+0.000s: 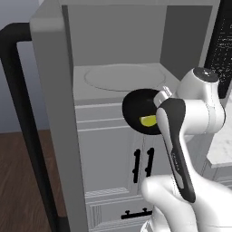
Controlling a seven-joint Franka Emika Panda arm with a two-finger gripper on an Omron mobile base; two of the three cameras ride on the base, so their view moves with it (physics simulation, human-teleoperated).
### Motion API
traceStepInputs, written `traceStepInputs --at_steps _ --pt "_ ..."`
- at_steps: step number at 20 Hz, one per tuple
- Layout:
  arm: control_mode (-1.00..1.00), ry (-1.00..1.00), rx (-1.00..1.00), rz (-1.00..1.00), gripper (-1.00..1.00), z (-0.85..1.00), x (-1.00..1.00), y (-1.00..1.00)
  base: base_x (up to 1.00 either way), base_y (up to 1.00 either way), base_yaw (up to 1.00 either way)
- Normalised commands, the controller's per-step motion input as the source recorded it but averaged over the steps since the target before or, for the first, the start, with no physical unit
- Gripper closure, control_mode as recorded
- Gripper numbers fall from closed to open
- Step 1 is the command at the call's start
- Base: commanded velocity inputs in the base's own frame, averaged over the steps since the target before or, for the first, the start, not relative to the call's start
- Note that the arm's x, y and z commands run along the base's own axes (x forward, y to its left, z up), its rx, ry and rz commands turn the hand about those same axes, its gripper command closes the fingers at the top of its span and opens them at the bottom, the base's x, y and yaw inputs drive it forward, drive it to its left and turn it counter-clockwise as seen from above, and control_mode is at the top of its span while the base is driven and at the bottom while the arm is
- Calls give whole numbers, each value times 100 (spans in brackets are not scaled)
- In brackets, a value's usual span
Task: Pick the lemon wedge from the sink and place it in the bowl. Then pick the bowl and place it in the microwave. Then close the microwave door and press the start button.
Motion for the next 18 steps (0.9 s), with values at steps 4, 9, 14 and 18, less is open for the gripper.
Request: traceStepInputs --at_steps 4,9,14,18 --pt "100 0 0 0 100 0 0 0 0 0 2" --pt "-100 -1 0 5 100 3 -21 6 0 0 1" --pt "-100 -11 0 0 100 74 -76 13 0 0 0" --pt "-100 -4 4 0 100 99 -10 -21 0 0 0"
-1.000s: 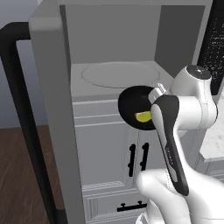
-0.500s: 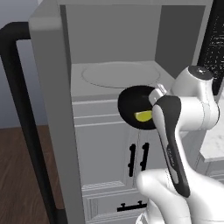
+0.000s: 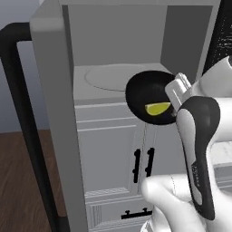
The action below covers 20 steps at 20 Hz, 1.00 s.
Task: Pick the lemon wedge from the sink and place it in the bowl. Then pick the bowl and place it in the microwave. Then close the microwave door and press the start button.
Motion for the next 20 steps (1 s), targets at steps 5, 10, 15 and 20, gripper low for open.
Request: traceStepInputs --at_steps 5,10,15,20 --pt "-100 16 18 0 100 71 85 -51 0 0 0" --pt "-100 19 7 0 100 13 85 -10 0 0 0" --pt "-100 8 0 0 100 -3 69 13 0 0 0" --pt "-100 0 -6 0 100 -15 57 11 0 0 0"
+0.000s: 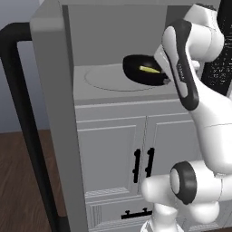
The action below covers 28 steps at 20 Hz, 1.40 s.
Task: Pick the lemon wedge from the sink and place it in the bowl. Then pick the bowl and place it in the microwave. Then close the microwave door and press the start button.
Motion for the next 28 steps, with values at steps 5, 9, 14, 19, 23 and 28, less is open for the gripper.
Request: traceStepInputs --at_steps 5,9,14,19,23,28 --pt "-100 -3 -12 0 100 -43 45 15 0 0 0" --pt "-100 -5 -7 0 100 -38 42 8 0 0 0" --pt "-100 -6 -2 0 100 -13 46 0 0 0 0" --pt "-100 -7 0 0 100 -6 37 0 0 0 0" --pt "-100 -4 0 0 100 -9 37 1 0 0 0" --pt "-100 -4 -1 0 -100 -18 15 7 0 0 0"
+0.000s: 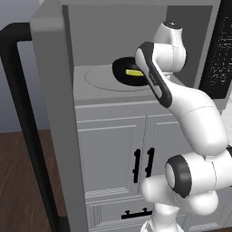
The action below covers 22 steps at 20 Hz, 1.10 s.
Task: Pick the lemon wedge from the sink and place it in the bowl. Then pick the bowl and place it in the microwave. Then close the microwave door and press the start button.
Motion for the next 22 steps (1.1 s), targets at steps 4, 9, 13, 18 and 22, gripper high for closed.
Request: traceStepInputs --at_steps 4,9,13,18,22 --pt "-100 -14 -6 3 -100 -13 -10 8 0 0 0" --pt "-100 -23 -11 6 -100 -5 -34 8 0 0 0" --pt "-100 -27 -11 6 -100 0 -54 4 0 0 0" --pt "-100 -21 -12 1 -100 -7 -85 4 0 0 0" --pt "-100 3 -11 0 -100 -23 1 0 0 0 0"
